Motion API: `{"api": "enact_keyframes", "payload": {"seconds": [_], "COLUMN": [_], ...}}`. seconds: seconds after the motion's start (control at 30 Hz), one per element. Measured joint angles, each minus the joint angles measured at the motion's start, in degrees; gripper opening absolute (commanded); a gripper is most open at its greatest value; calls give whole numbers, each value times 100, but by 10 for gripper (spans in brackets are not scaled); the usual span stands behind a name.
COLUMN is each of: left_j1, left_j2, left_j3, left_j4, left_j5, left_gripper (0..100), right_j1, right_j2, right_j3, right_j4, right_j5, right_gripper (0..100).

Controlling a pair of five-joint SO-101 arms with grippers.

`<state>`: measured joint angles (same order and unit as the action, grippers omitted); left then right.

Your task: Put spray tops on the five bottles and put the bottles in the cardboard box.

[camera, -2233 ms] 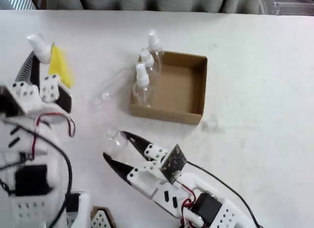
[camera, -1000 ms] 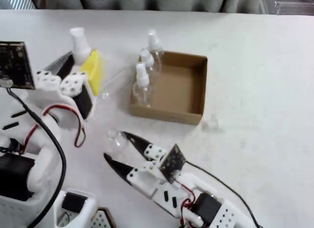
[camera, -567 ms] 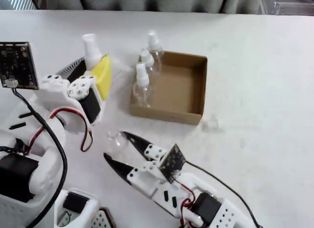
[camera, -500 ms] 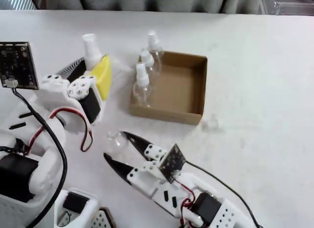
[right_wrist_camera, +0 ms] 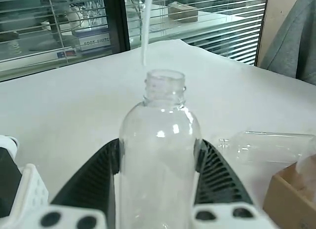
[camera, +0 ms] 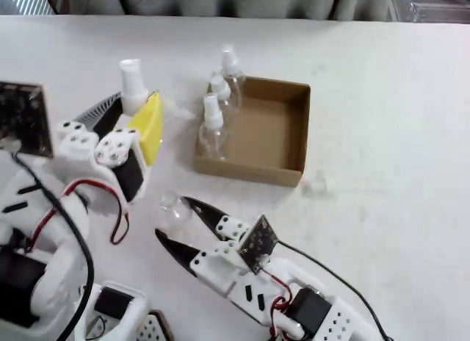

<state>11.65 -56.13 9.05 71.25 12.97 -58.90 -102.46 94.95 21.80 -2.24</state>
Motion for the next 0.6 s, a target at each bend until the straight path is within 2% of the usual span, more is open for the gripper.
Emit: {"api": "enact_keyframes", "payload": {"seconds": [0.17, 0.4, 0.6], "left_j1": [-9, -396, -413], "left_j2": [-290, -220, -220], "left_j3": [185, 1108, 1213], "left_j4": [-141, -1099, -1187], "left_j5": [-35, -26, -18], "left_gripper": [20, 20, 20], "right_j1": [0, 0, 0], "right_j2": [0, 0, 0], "right_j3": [0, 0, 0], "right_j4": [0, 0, 0], "right_j5": [0, 0, 0], "right_gripper": [15, 15, 15]}}
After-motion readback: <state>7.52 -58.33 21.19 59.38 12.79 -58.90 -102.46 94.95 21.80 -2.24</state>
